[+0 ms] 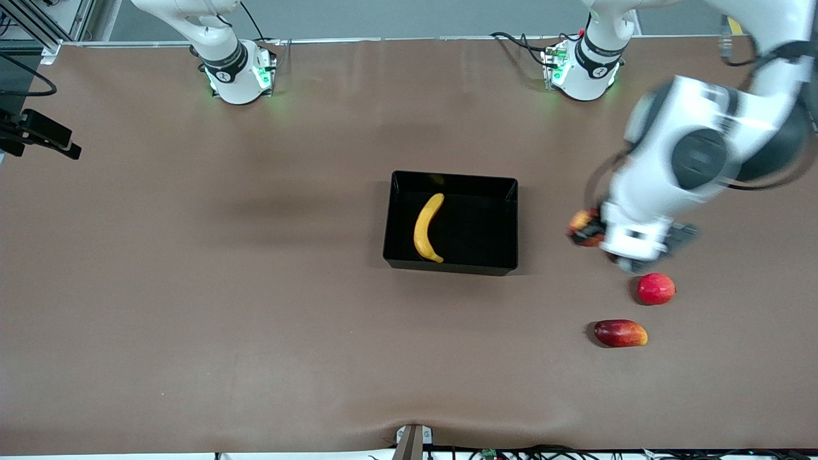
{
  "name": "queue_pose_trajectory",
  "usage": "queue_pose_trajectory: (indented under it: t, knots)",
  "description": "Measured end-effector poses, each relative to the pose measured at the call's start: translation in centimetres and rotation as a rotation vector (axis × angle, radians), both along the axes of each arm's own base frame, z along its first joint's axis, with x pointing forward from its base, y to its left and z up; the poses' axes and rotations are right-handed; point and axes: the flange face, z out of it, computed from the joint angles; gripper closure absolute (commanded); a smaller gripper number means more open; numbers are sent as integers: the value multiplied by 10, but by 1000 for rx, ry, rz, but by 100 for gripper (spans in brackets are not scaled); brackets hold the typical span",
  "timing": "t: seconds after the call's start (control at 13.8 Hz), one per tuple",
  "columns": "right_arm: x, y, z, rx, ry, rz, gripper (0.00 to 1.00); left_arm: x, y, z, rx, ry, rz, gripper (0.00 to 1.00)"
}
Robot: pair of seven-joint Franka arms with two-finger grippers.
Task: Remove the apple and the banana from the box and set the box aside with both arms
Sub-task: 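Carry the apple out of the box and set it beside the plum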
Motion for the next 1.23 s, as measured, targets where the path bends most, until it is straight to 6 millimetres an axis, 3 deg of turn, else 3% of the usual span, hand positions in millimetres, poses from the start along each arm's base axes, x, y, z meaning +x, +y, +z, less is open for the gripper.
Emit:
queue_pose_trajectory:
  t: [0.07,0.22,0.36,0.51,0.72,0.94,1.23]
  knots:
    - [0,0,0,0,0,0,0,10,24,-21,-15,8,19,100]
    - [0,0,0,0,0,0,0,27,52,-74,-11,20,33,100]
    - [0,0,0,0,1,0,0,39,60,-125,-2,13,20,100]
    - [0,0,0,0,1,0,0,46,63,-161,7,0,3,100]
    - [0,0,0,0,1,0,0,51,67,-187,21,-16,-15,100]
    - [0,0,-1,0,1,0,0,54,79,-197,62,-34,-31,100]
    - [0,0,-1,0,1,0,0,51,72,-207,63,-23,-30,100]
